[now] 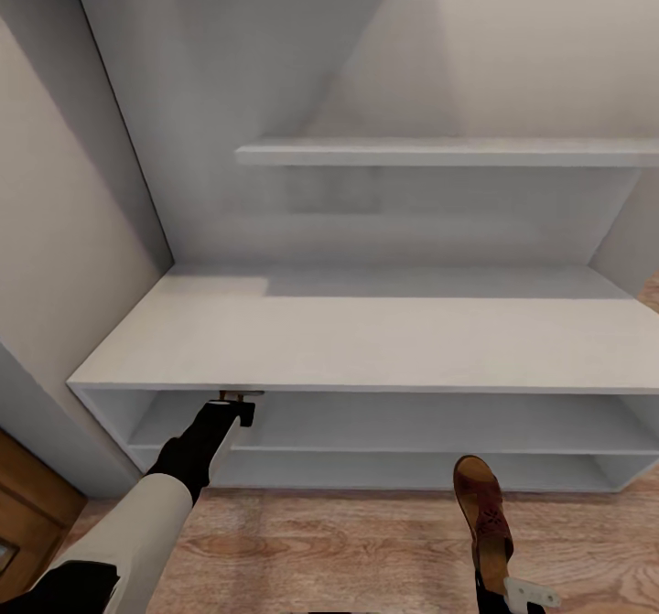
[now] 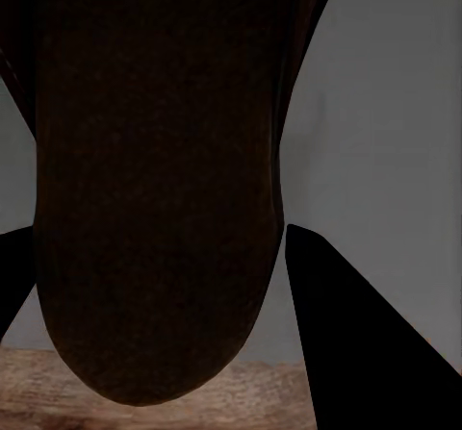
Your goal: Pick up the two gym shoes and the two sandals from the corridor floor and place them onto the hallstand (shoe rack) in the corridor, making sure they are on the rack and not on the floor. Arrange them so the two gym shoes are next to each other and the two sandals are next to each other.
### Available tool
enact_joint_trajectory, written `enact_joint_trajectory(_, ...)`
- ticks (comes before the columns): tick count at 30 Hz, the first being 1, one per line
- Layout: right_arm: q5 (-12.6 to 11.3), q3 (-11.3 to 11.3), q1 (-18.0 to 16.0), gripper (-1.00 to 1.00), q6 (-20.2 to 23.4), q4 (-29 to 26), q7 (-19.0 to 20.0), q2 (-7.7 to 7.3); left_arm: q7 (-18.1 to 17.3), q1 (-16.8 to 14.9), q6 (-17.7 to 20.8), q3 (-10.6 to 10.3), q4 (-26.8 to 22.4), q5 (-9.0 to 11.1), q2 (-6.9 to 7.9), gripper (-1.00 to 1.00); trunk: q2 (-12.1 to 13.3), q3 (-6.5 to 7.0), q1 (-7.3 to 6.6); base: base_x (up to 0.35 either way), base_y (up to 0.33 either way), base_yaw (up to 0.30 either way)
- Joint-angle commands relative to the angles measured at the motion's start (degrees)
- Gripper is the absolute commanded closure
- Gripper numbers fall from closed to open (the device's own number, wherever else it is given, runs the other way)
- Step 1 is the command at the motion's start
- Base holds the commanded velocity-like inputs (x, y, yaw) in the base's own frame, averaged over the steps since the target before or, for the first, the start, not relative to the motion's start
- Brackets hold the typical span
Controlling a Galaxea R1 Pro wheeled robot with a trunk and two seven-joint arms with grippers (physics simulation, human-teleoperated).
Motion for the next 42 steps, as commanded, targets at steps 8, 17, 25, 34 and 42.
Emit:
enact_joint_trajectory(8, 0.1, 0.0, 0.0, 1.0, -0.2, 0.0, -0.1, 0.0, 0.0, 0.0, 0.4, -0.3, -0.2, -0.4, 0.02, 1.0, 0.0, -0.05, -0.01, 0.003, 0.0, 0.0)
enact_joint_trajectory(17, 0.1, 0.0, 0.0, 1.0, -0.2, 0.0, -0.1, 0.0, -0.1, 0.0, 0.4, -0.1, 0.2, -0.4, 0.03, -1.0, 0.0, -0.05, -0.01, 0.0, 0.0, 0.0)
enact_joint_trajectory(25, 0.1, 0.0, 0.0, 1.0, -0.2, 0.0, -0.1, 0.0, -0.1, 0.1, 0.0, -0.4, 0.2, -0.4, -0.02, -1.0, 0.0, -0.05, -0.01, -0.001, 0.0, 0.0)
enact_joint_trajectory(34, 0.1, 0.0, 0.0, 1.0, -0.2, 0.0, -0.1, 0.0, -0.2, 0.1, 0.0, -0.5, 0.4, -0.3, -0.08, -1.0, 0.0, -0.05, -0.01, -0.251, 0.0, 0.0)
enact_joint_trajectory(42, 0.1, 0.0, 0.0, 1.0, -0.2, 0.0, -0.1, 0.0, -0.5, 0.4, -0.2, -0.4, 0.5, -0.3, -0.06, -1.0, 0.0, -0.05, -0.01, -0.335, 0.0, 0.0)
